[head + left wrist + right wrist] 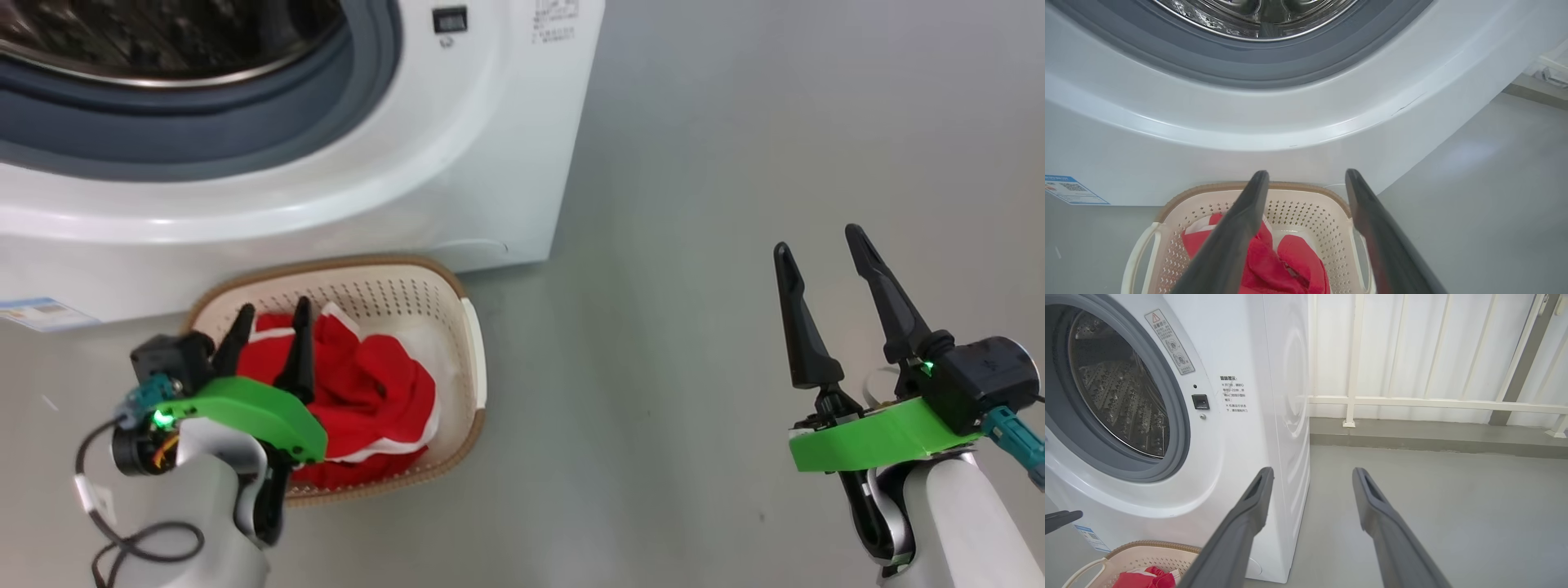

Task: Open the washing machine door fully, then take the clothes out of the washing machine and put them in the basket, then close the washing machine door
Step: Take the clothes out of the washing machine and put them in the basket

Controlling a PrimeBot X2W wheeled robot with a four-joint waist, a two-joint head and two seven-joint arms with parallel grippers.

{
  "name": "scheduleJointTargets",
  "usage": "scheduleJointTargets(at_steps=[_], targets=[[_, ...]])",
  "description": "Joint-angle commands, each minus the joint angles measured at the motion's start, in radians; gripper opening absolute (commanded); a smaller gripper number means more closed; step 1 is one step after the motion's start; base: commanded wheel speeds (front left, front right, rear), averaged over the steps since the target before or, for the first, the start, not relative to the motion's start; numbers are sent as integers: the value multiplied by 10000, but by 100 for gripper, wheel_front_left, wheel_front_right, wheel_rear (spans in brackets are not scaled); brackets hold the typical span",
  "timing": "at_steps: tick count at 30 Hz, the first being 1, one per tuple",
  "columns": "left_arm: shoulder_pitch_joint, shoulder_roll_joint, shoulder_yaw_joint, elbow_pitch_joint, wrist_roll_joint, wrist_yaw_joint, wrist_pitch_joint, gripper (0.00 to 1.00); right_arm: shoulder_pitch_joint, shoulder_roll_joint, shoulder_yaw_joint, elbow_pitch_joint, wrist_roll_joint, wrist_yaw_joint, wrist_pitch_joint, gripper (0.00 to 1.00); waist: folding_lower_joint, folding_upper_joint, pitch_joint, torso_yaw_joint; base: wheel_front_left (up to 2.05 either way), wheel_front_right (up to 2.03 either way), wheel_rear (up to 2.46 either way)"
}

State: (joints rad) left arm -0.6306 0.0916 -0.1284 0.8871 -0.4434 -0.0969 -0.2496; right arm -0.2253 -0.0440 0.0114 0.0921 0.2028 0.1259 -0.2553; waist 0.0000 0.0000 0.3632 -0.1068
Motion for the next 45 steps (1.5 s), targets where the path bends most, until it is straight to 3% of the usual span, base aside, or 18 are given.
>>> scheduleJointTargets(at_steps=[1,13,18,29,45], targets=[[435,222,372,-689,223,97,-120,100,162,-62,115,-118,-188,48,-65,100,0,0,-727,324,0,0,0],[2386,76,1097,-4255,1212,555,-121,100,545,-62,-26,286,-353,48,-65,100,0,0,-1998,428,0,0,0],[3257,14,1278,-5374,1467,552,-121,100,697,-62,-158,398,-486,48,-65,100,0,0,-2534,461,0,0,0],[4814,165,1111,-6969,2151,568,-122,100,1264,-62,-296,530,-576,48,-65,100,0,0,-3377,469,0,0,0],[6323,128,1346,-8173,2141,1191,-56,100,1997,-62,-384,103,-470,48,-65,100,0,0,-3985,317,0,0,0]])
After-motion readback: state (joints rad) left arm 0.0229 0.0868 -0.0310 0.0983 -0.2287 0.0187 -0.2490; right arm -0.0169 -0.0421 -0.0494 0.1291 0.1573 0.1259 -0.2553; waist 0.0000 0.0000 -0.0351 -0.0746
